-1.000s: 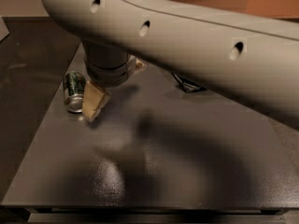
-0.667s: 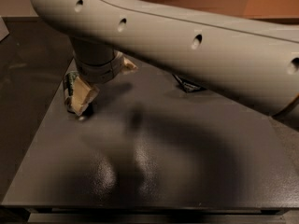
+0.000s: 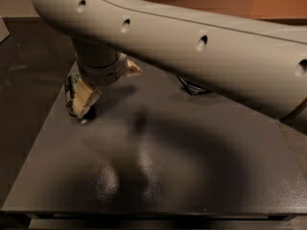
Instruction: Pick green can
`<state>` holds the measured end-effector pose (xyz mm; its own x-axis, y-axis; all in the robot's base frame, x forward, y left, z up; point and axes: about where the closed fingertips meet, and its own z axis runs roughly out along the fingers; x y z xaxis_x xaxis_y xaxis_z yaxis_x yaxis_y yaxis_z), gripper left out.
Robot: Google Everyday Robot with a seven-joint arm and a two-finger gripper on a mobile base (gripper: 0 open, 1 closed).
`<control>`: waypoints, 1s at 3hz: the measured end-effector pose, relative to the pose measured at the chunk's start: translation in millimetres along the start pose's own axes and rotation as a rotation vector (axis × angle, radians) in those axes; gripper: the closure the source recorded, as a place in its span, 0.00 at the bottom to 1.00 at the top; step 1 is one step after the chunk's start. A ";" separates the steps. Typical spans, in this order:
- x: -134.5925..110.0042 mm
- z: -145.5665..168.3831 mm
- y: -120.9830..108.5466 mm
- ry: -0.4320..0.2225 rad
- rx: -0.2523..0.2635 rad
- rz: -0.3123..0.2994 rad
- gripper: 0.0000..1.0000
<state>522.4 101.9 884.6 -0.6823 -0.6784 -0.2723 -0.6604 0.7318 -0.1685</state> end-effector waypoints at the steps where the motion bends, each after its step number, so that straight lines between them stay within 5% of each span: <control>1: -7.0 -3.0 4.8 -0.002 -0.005 0.069 0.00; 3: -40.3 -0.6 26.2 0.046 -0.034 0.153 0.00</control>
Offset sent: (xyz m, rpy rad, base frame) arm 0.0067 0.0506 0.0147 0.0562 0.0631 -0.1617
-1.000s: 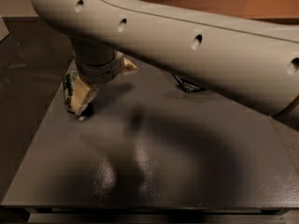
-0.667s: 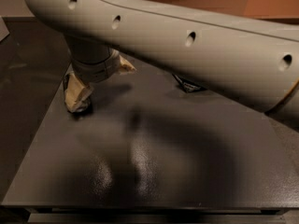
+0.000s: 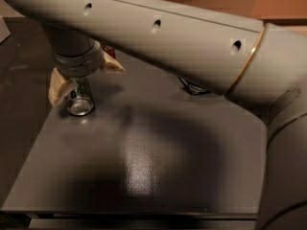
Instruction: Pick green can
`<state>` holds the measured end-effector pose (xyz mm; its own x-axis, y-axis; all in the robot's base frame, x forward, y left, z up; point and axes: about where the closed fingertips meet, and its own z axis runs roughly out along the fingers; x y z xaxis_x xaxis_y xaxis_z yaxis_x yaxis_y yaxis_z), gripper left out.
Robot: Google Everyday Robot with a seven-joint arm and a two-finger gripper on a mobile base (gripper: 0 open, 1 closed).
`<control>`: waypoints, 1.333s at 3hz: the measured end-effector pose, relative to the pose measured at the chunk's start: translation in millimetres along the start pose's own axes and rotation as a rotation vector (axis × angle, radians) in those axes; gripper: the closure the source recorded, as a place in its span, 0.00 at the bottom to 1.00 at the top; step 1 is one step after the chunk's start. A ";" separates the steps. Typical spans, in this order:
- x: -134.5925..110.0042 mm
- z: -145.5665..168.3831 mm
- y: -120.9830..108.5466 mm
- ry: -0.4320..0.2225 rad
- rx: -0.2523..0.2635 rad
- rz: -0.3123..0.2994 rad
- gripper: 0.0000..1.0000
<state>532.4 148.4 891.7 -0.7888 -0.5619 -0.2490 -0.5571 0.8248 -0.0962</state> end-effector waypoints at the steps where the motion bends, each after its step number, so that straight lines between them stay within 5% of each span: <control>1: -14.2 11.3 9.8 0.036 -0.017 0.034 0.00; 4: -44.7 43.4 10.5 0.078 0.005 0.129 0.00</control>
Offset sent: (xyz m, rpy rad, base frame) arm 0.0277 0.0324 -0.0328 -0.0386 0.1076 -0.1225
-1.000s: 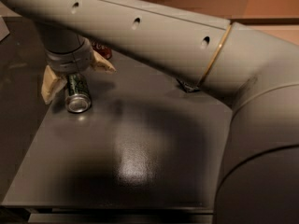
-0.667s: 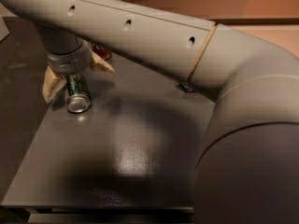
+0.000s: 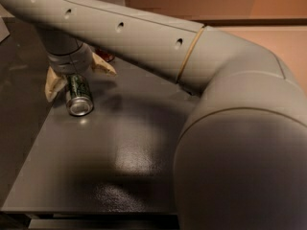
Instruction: Pick green can
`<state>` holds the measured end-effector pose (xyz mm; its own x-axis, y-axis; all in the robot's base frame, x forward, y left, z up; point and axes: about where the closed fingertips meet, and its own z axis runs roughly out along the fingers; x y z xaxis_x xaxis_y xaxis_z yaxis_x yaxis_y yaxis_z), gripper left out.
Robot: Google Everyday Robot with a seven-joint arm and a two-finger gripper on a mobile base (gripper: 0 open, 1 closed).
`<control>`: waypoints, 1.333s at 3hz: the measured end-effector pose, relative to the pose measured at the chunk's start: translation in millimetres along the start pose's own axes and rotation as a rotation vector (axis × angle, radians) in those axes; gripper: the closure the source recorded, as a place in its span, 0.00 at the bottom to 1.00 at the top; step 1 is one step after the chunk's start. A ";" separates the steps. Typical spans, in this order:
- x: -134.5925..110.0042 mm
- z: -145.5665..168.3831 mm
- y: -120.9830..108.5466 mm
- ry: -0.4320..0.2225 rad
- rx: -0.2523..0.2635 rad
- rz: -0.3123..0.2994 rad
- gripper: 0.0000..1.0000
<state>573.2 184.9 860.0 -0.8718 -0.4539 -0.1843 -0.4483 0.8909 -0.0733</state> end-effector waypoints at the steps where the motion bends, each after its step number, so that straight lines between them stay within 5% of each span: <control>1: -8.4 10.7 -1.1 0.019 0.009 0.023 0.00; 4: -4.6 10.3 -0.3 0.032 0.023 0.022 0.64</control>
Offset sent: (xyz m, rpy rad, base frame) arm 0.0100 -0.0061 -0.0259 -0.0740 0.0843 -0.0571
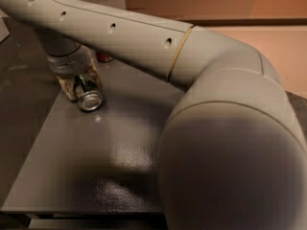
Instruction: Pick green can
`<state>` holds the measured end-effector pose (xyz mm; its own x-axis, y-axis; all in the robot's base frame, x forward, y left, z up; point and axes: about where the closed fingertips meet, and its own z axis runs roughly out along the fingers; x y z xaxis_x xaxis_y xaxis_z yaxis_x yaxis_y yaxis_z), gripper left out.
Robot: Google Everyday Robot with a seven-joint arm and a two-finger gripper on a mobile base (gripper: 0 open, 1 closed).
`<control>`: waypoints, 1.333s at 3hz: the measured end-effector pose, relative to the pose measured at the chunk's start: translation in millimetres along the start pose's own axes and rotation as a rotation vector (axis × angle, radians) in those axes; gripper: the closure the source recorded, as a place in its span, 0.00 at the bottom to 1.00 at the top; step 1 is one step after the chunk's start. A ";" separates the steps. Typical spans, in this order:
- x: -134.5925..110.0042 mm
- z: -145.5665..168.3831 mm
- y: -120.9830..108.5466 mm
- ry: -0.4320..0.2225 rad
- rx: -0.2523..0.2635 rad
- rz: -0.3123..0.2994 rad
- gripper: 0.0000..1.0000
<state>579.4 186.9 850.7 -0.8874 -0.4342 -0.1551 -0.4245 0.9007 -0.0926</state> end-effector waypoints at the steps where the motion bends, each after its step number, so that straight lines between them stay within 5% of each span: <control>1: -0.2 -20.7 0.8 -0.046 -0.001 -0.019 0.87; 2: 0.4 -52.6 -6.7 -0.105 0.003 -0.047 1.00; 4: 11.4 -109.3 -37.3 -0.180 -0.013 -0.108 1.00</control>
Offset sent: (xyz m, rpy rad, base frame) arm -0.0167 -0.0218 0.0928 0.0206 -0.1411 0.0889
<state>565.4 150.1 960.0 -0.7903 -0.5235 -0.3183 -0.5192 0.8481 -0.1056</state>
